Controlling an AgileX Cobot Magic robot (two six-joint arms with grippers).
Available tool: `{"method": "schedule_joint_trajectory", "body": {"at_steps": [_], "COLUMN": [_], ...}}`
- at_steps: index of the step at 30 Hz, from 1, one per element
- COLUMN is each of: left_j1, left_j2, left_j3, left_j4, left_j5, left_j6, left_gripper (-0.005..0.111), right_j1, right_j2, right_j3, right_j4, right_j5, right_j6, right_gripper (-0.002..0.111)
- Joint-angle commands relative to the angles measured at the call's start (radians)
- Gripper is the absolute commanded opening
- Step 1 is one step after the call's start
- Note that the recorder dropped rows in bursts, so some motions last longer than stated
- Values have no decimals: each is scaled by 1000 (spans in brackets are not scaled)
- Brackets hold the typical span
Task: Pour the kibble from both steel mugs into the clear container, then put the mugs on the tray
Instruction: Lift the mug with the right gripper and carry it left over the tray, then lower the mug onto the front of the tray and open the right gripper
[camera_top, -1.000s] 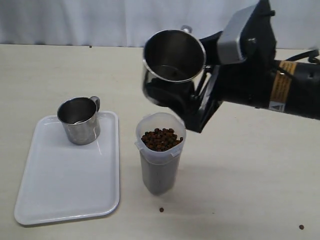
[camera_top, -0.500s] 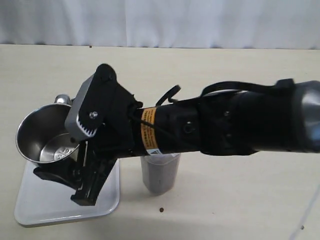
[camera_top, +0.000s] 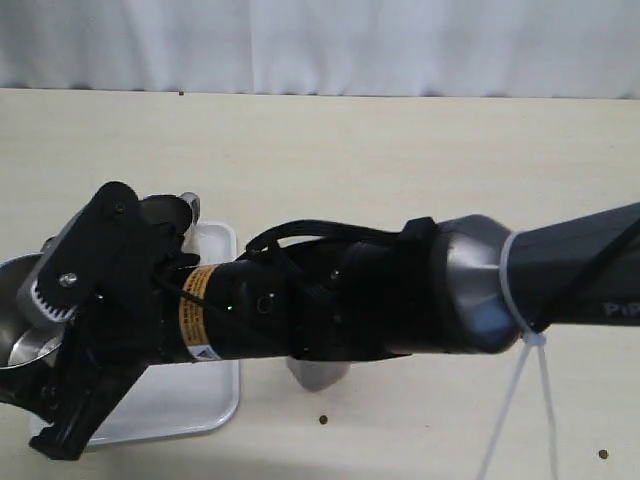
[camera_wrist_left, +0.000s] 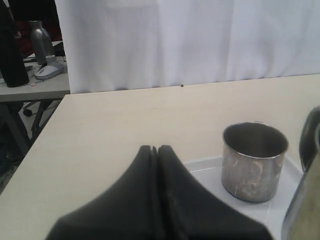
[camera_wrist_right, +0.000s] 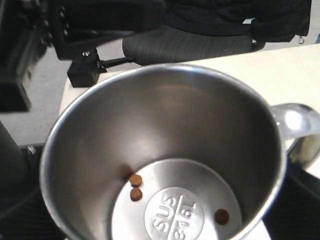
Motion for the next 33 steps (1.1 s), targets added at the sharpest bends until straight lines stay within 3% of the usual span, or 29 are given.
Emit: {"method": "schedule_joint_trajectory", "body": {"at_steps": [1, 5, 11, 22, 33], "left_j1": [-6, -6, -6, -6, -6], "left_j2": [-3, -3, -3, -3, -3], "left_j3": [3, 3, 3, 3, 3], "left_j4": [0, 0, 0, 0, 0], "left_j5": [-8, -8, -10, -12, -12], "left_j6": [-4, -4, -4, -4, -4], "left_gripper": [0, 0, 0, 0, 0], "right_j1": [51, 108, 172, 193, 193], "right_j2": [65, 134, 165, 269, 323], "right_j3": [-33, -46, -46, -46, -75], "right_j4": [247, 707, 1094, 1216, 1212], "right_j5": [10, -52, -120, -257, -189], "right_j6": [-134, -422, -694, -722, -717], "right_gripper": [5, 5, 5, 5, 5]}}
